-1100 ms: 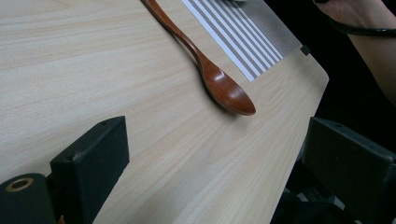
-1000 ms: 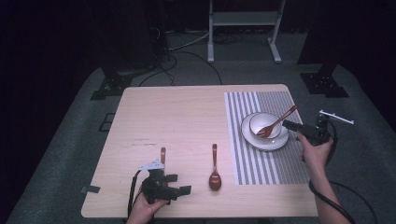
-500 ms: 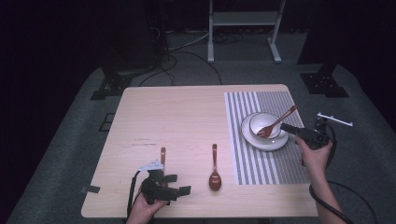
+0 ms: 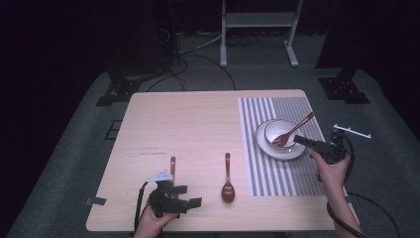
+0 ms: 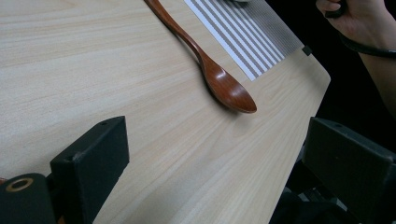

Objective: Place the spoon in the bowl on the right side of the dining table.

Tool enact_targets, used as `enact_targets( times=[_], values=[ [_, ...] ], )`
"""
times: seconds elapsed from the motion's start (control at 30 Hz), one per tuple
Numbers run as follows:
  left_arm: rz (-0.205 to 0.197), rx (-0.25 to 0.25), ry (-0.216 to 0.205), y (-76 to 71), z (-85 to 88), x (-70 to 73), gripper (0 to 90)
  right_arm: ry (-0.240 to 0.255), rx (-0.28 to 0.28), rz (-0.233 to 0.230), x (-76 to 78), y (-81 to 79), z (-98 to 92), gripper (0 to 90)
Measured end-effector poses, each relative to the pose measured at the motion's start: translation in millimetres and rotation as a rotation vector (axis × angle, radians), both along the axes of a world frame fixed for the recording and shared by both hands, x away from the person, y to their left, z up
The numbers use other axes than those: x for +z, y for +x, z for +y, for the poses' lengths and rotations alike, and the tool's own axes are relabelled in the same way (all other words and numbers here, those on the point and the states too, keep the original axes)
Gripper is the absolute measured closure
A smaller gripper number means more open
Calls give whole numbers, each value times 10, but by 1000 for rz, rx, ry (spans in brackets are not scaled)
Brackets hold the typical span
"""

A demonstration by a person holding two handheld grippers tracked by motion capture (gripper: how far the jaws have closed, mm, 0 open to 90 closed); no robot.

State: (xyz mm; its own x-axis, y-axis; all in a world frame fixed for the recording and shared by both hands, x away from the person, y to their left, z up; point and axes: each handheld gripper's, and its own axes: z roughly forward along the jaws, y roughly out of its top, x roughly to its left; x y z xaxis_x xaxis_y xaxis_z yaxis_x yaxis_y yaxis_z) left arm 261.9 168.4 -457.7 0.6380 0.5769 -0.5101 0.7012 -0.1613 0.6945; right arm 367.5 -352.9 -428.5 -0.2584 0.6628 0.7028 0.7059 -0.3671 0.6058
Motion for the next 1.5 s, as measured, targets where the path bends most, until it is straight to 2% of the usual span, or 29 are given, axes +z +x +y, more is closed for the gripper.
enact_targets(
  times=[1.1,1.5],
  values=[
    [-5,3,2,-3,17,9,62,11,81,9,-237,-332,281,411],
    [-6,2,5,-4,21,13,62,8,120,2,-262,-417,435,408]
  ],
)
